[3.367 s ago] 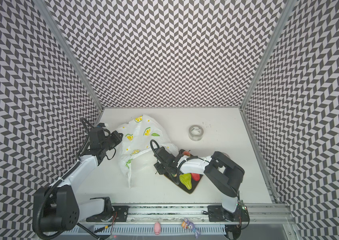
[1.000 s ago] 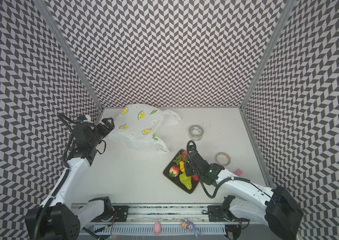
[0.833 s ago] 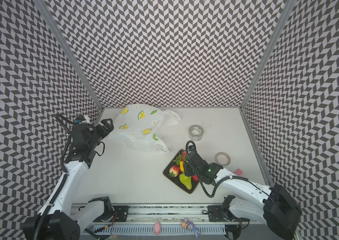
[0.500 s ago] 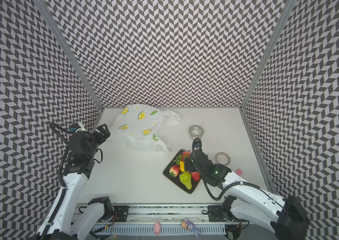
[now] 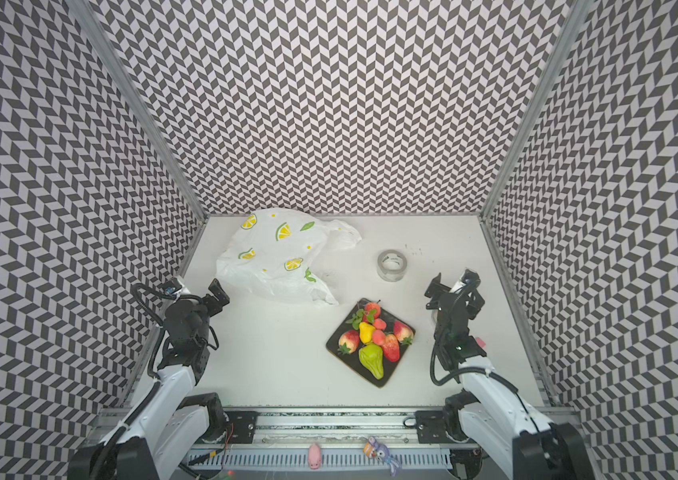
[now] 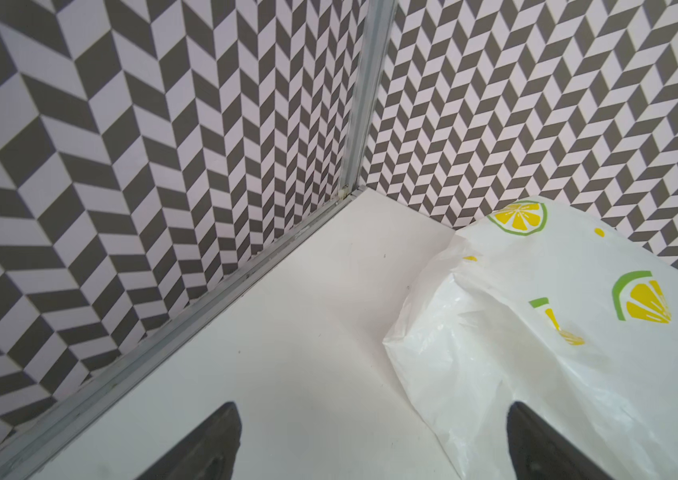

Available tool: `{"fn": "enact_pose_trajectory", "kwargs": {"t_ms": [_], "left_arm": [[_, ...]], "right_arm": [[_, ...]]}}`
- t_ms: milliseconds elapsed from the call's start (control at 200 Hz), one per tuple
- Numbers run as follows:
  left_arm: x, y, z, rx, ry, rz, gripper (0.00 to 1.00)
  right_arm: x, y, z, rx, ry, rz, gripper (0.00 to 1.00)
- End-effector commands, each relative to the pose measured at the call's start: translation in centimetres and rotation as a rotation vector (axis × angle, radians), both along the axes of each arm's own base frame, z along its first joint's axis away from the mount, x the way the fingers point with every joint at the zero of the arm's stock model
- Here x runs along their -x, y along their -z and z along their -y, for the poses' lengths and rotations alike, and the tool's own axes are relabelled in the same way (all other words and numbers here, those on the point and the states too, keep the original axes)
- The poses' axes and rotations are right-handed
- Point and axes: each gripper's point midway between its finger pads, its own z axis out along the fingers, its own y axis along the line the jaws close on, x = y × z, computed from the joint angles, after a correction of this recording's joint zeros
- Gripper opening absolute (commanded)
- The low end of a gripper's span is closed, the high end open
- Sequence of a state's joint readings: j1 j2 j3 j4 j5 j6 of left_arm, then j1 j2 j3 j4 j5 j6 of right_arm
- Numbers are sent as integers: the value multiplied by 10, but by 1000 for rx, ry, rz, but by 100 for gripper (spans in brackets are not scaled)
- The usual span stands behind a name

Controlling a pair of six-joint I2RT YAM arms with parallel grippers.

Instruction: Take the fake fruits out of the plastic bag

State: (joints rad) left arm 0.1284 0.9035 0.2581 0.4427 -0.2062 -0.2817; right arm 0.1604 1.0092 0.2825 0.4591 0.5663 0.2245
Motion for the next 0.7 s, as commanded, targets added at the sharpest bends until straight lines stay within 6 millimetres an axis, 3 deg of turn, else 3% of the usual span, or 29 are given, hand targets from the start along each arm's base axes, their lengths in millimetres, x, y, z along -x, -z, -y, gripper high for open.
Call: {"fn": "enact_pose_trajectory", "kwargs": {"t_ms": [0,80,195,290,320,411,611,696], "left_arm": [[-15,-28,13,-122,89,122,100],[-25,-17,19,-141,127,104,100],[-34,-4,29,-152,190,112,100],[-42,4,37,-174,238,118,100],[-42,6,37,-182,237,123,100],[-49,6,42,-168,263,139,100],[-56,25,68,-235,345,130,100],[-62,24,71,-259,332,132,100]], "right_arm": [[-24,-17,1,35,-77,118,100],[-36,3,-6,36,-139,95,100],[-39,-21,-11,58,-192,233,100],[-47,-7,-14,43,-263,219,100],[-49,-14,-16,56,-274,262,100],[-42,7,-29,70,-353,227,100],[-47,7,-31,81,-366,225,100],[-48,8,-31,81,-367,216,100]]}}
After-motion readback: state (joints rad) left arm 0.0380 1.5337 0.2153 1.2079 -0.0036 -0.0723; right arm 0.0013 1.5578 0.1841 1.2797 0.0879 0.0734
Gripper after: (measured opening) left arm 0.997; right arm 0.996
